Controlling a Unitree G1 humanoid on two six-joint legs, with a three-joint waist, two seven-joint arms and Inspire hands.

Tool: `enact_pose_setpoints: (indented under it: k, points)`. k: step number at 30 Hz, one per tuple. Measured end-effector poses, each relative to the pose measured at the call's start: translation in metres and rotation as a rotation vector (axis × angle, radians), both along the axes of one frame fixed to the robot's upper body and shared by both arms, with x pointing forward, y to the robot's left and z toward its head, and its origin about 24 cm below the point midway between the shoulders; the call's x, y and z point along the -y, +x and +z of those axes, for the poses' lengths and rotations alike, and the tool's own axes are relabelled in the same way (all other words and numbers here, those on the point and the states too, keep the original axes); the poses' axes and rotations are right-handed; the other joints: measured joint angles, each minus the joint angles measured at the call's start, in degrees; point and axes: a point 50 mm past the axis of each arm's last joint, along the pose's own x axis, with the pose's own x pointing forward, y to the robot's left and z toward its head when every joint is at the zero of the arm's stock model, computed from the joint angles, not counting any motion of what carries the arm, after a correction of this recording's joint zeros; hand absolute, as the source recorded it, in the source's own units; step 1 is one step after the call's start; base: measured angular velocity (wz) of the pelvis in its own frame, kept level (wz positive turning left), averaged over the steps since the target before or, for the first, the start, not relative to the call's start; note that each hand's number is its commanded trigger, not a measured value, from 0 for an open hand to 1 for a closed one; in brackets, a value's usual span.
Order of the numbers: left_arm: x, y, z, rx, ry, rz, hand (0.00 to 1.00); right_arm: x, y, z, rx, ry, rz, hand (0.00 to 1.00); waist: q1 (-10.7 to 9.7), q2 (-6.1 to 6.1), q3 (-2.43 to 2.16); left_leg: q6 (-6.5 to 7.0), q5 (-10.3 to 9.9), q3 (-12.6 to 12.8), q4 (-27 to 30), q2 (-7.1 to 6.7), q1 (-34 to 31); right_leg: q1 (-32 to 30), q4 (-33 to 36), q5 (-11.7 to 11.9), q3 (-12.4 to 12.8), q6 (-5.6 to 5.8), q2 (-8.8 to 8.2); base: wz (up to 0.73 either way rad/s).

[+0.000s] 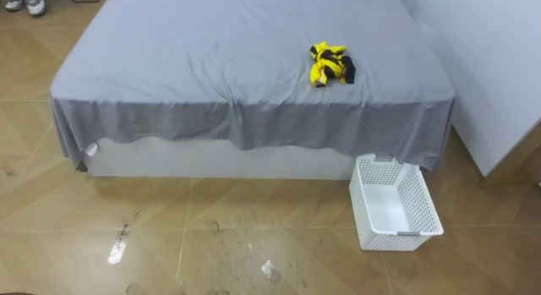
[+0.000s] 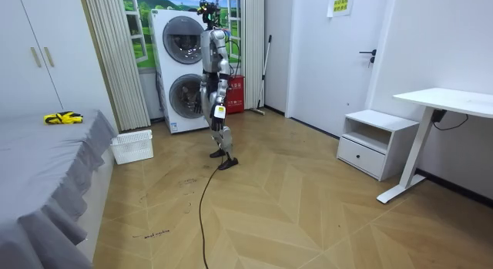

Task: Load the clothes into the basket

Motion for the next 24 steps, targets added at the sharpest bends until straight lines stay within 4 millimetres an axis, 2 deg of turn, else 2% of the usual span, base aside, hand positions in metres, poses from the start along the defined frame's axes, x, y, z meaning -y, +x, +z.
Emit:
enact_pose_setpoints:
  k: [4, 5, 6, 8, 9, 10, 11, 12, 13, 14, 15, 16, 17, 18, 19, 20, 21, 22, 23, 24]
  points:
    - [-0.004, -0.002, 0.0, 0.006, -0.03, 0.079, 0.0, -0.002, 0.003, 0.0, 0.001, 0.013, 0.006, 0.0, 0.2, 0.48, 0.11, -1.46, -4.9, 1.2, 10.0, 2.77, -4.1, -1.1, 2.3, -2.1, -0.3, -2.06, 2.12, -0.16]
    - [-0.004, -0.002, 0.0, 0.009, -0.033, 0.096, 0.0, -0.002, 0.003, 0.0, 0.003, 0.014, 0.002, 0.0, 0.1, 0.58, 0.1, -1.78, -5.4, 1.2, 11.4, 3.3, -4.7, -1.2, 2.7, -2.6, -0.4, -2.36, 2.5, 0.0]
    - [-0.005, -0.002, 0.001, 0.014, -0.038, 0.123, 0.0, -0.002, 0.005, 0.0, 0.01, 0.016, 0.0, 0.0, -0.1, 0.45, 0.04, -2.41, -5.8, 1.3, 14.7, 4.01, -6.0, -1.5, 3.5, -4.1, -0.4, -3.07, 2.87, 0.1]
    - [-0.005, -0.001, 0.001, 0.029, -0.052, 0.172, 0.0, 0.001, 0.003, 0.001, 0.017, 0.005, -0.017, 0.0, -0.1, 0.35, 0.18, -2.58, -5.3, 2.1, 23.3, 5.19, -10.2, -1.7, 4.9, -5.4, 0.4, -3.96, 2.79, 0.16]
    - [-0.006, 0.003, 0.001, 0.051, -0.056, 0.197, 0.0, 0.002, 0.001, 0.001, 0.01, -0.003, -0.024, 0.0, -0.5, -0.11, 0.38, -1.09, -4.3, 1.7, 29.4, 5.15, -14.2, -1.1, 6.0, -6.4, 1.0, -4.53, 2.43, 0.31]
    - [-0.005, 0.006, 0.002, 0.07, -0.065, 0.216, 0.0, 0.004, -0.002, 0.001, 0.004, -0.015, -0.036, 0.0, -0.6, -0.11, 0.3, -0.89, -4.3, 1.7, 27.5, 2.98, -17.4, -0.9, 6.2, -7.1, 1.8, -4.8, 1.83, 0.36]
    - [-0.003, 0.009, 0.002, 0.083, -0.07, 0.211, 0.0, 0.006, -0.002, 0.001, 0.002, -0.021, -0.04, 0.0, -0.5, -0.17, 0.3, -0.89, -3.8, 1.6, 24.9, 1.88, -18.9, -1.0, 6.3, -7.7, 2.1, -4.43, 1.29, 0.17]
    - [-0.001, 0.011, 0.003, 0.104, -0.081, 0.231, 0.0, 0.008, 0.0, 0.002, 0.003, -0.027, -0.041, 0.0, 0.4, -0.53, 0.13, -1.77, -1.7, 1.9, 17.2, -0.53, -21.4, -1.1, 6.7, -8.6, 3.2, -3.86, 0.14, -0.25]
    - [-0.001, 0.006, 0.002, 0.1, -0.079, 0.242, 0.0, 0.009, 0.002, 0.002, 0.002, -0.029, -0.032, 0.0, 1.2, -0.08, 0.28, -2.53, 2.3, 1.9, 9.1, -1.21, -23.5, -0.9, 6.6, -9.4, 3.6, -3.42, -0.49, -0.44]
    - [-0.002, 0.002, 0.002, 0.09, -0.074, 0.247, 0.0, 0.009, 0.002, 0.002, -0.001, -0.027, -0.029, 0.0, 1.6, 0.04, 0.27, -2.4, 4.8, 2.0, 6.5, -0.98, -24.2, -0.5, 6.6, -9.8, 3.6, -3.35, -0.85, -0.53]
    - [-0.003, -0.009, 0.001, 0.066, -0.066, 0.258, 0.0, 0.007, 0.0, 0.001, -0.011, -0.022, -0.019, 0.0, 1.4, -0.03, 0.22, -2.19, 8.6, 2.2, 2.7, -0.72, -24.9, 1.0, 6.2, -10.7, 3.6, -3.15, -1.61, -0.32]
    - [-0.003, -0.016, 0.001, 0.051, -0.069, 0.266, 0.0, 0.007, -0.005, 0.001, -0.024, -0.021, -0.021, 0.0, 1.0, -0.19, 0.14, -1.02, 12.7, 3.8, 2.3, -0.78, -25.1, 2.6, 5.4, -11.9, 3.7, -2.5, -2.59, -0.19]
    - [-0.002, -0.017, 0.001, 0.05, -0.071, 0.268, 0.0, 0.008, -0.006, 0.001, -0.027, -0.021, -0.022, 0.0, 1.0, -0.48, -0.03, 0.35, 14.3, 5.1, 2.4, -1.15, -25.3, 3.0, 5.2, -12.6, 4.1, -1.97, -3.32, 0.0]
    - [-0.004, -0.016, 0.001, 0.058, -0.069, 0.272, 0.0, 0.009, -0.004, 0.001, -0.021, -0.025, -0.023, 0.0, 1.2, -1.75, -0.36, 2.13, 15.6, 6.6, 4.2, -2.28, -26.6, 3.2, 4.7, -13.5, 4.9, -0.53, -4.91, -0.06]
    - [-0.007, -0.013, 0.002, 0.073, -0.069, 0.262, 0.0, 0.01, 0.001, 0.002, -0.004, -0.03, -0.03, 0.0, 1.1, -2.57, -0.57, 4.34, 12.7, 8.3, 7.1, -3.88, -27.4, 3.3, 4.6, -13.9, 5.4, 0.68, -7.32, -0.05]
    - [-0.007, -0.013, 0.002, 0.077, -0.071, 0.258, 0.0, 0.011, 0.001, 0.002, 0.0, -0.032, -0.037, 0.0, 0.9, -3.02, -0.11, 4.34, 11.2, 8.9, 8.7, -4.47, -27.5, 3.2, 5.0, -13.9, 5.3, 0.77, -7.79, 0.0]
    - [-0.006, -0.009, 0.002, 0.083, -0.074, 0.251, 0.0, 0.011, 0.003, 0.003, 0.013, -0.038, -0.052, 0.0, 0.9, -3.11, 0.1, 5.21, 8.0, 9.0, 12.2, -5.17, -27.5, 3.3, 7.7, -13.1, 4.8, 1.86, -8.76, 0.06]
    - [-0.006, -0.008, 0.002, 0.085, -0.076, 0.241, 0.0, 0.01, 0.006, 0.004, 0.032, -0.042, -0.053, 0.0, 1.2, -3.04, 0.13, 5.45, 5.0, 8.9, 14.2, -5.41, -25.8, 2.9, 13.0, -11.4, 4.7, 2.65, -9.29, 0.03]
    - [-0.005, -0.006, 0.002, 0.091, -0.075, 0.234, 0.0, 0.009, 0.009, 0.004, 0.053, -0.046, -0.057, 0.0, 1.3, -3.16, 0.2, 5.64, 3.0, 8.9, 14.1, -5.78, -23.0, 1.3, 20.5, -8.2, 4.4, 2.93, -9.88, 0.0]
    - [-0.005, -0.005, 0.003, 0.093, -0.073, 0.231, 0.0, 0.008, 0.011, 0.005, 0.067, -0.047, -0.058, 0.0, 1.4, -3.14, 0.23, 5.76, 2.4, 8.9, 13.3, -6.11, -21.3, 0.2, 24.6, -5.7, 4.1, 2.94, -10.34, -0.04]
